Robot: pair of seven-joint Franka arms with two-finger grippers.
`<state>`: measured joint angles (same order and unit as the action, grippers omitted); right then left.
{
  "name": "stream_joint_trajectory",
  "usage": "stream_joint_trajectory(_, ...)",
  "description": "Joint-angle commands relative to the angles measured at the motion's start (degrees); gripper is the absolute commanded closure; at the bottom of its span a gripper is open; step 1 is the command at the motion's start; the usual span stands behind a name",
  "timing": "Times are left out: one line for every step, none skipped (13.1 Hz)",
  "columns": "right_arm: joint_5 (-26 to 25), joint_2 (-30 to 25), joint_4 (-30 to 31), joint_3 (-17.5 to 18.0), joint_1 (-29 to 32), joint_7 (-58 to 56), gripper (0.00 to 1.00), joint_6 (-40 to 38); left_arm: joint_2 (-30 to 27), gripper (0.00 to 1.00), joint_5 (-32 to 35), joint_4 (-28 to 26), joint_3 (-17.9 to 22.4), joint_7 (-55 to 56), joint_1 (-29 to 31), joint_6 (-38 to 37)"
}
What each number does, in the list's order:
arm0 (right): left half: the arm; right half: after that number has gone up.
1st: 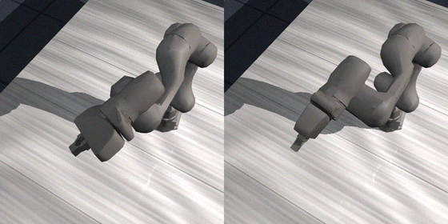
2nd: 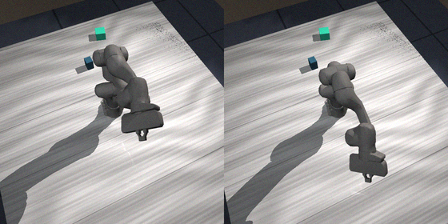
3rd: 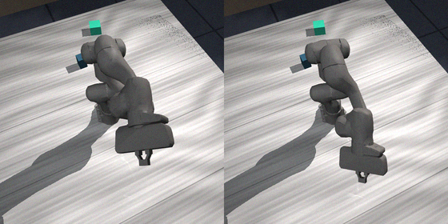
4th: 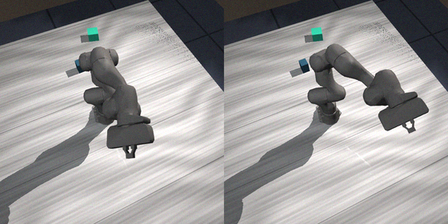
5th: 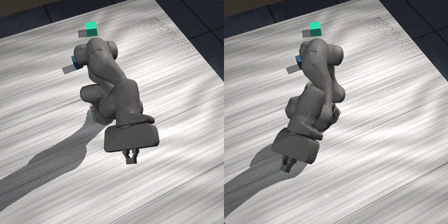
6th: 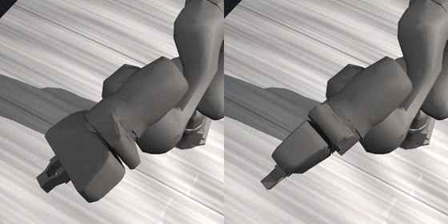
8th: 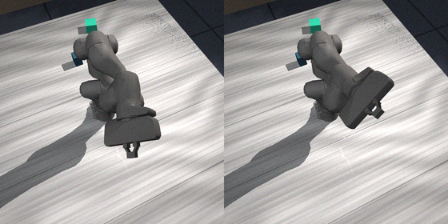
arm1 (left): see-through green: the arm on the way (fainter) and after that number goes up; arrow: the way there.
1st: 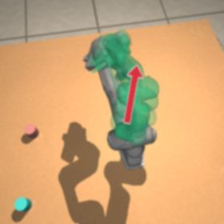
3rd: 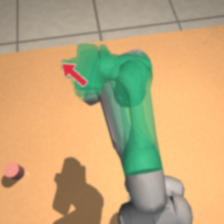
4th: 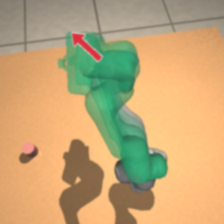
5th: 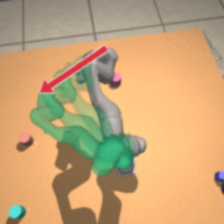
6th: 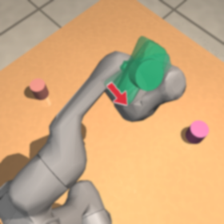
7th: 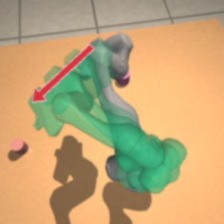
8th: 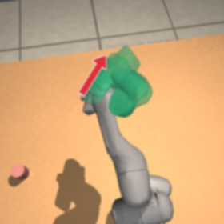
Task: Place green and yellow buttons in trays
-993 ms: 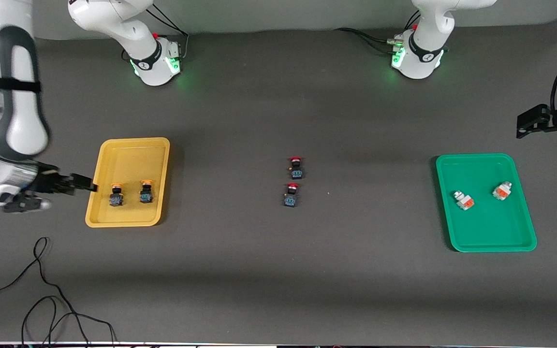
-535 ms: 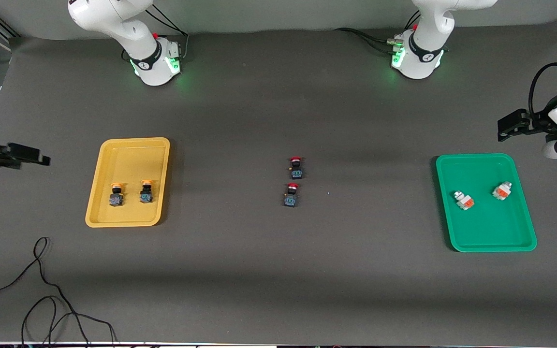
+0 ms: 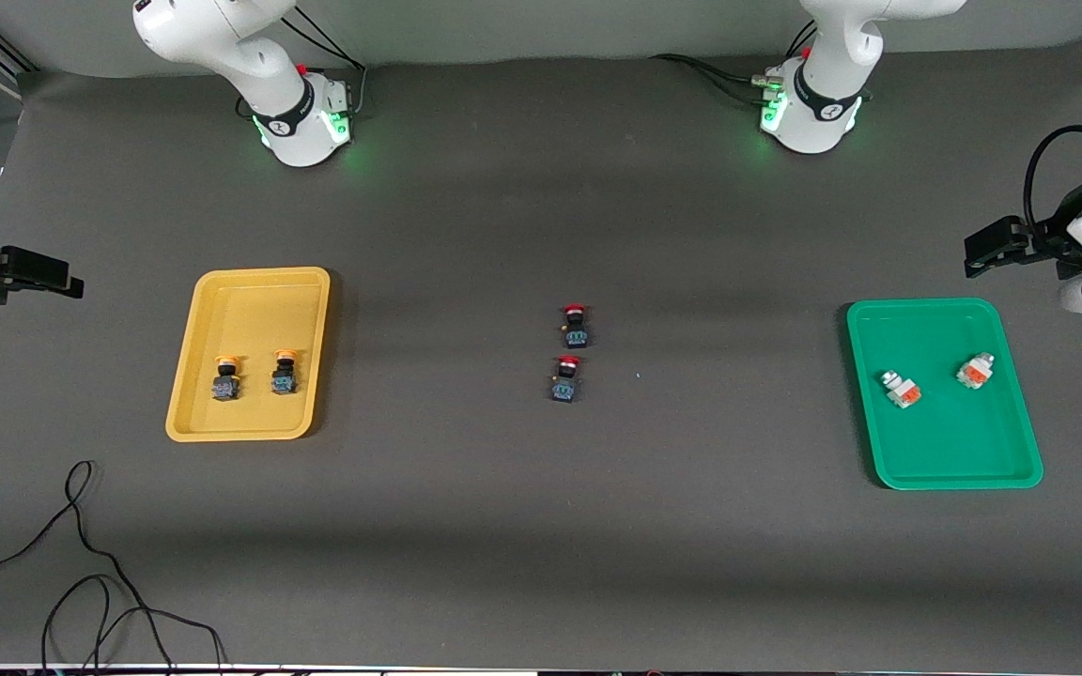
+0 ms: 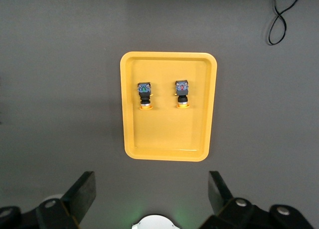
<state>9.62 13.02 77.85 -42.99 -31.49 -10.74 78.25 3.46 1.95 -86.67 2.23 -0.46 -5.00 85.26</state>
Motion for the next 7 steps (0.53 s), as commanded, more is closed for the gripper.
stream_joint_trajectory(-0.83, 0.70, -1.65, 0.44, -1.63, 7.71, 0.00, -1.26, -0.82, 0.00, -0.63, -0.78, 0.41, 1.43, -0.71, 0.26)
stream_joint_trajectory(-0.83, 0.69, -1.74, 0.53, -2.78, 10.36, 0.00, -1.26, -0.91, 0.00, -0.72, -0.78, 0.40, 3.26, -0.89, 0.34)
stream_joint_trajectory(-0.91, 0.69, -1.74, 0.45, -4.36, 11.35, 0.00, -1.26, -0.99, 0.00, -0.98, -0.78, 0.40, 4.67, -0.89, 0.17)
stream_joint_trajectory(-1.18, 0.69, -1.74, 0.36, -5.07, 11.53, 0.00, -1.26, -1.00, 0.00, -0.98, -0.78, 0.23, 4.77, -0.89, -0.01)
stream_joint_trajectory(-1.18, 0.69, -1.74, 0.36, -5.08, 11.53, 0.00, -1.26, -1.08, 0.00, -1.07, -0.78, 0.23, 4.94, -0.80, -0.18)
stream_joint_trajectory(-1.27, 0.61, -1.65, 0.18, -4.99, 11.27, 0.00, -1.26, -1.08, 0.00, -1.07, -0.78, 0.23, 4.95, -0.71, -0.27)
stream_joint_trajectory(-1.27, 0.43, -1.48, 0.10, -4.55, 11.01, 0.00, -1.26, -1.08, 0.00, -1.07, -0.78, 0.23, 4.95, -0.71, -0.27)
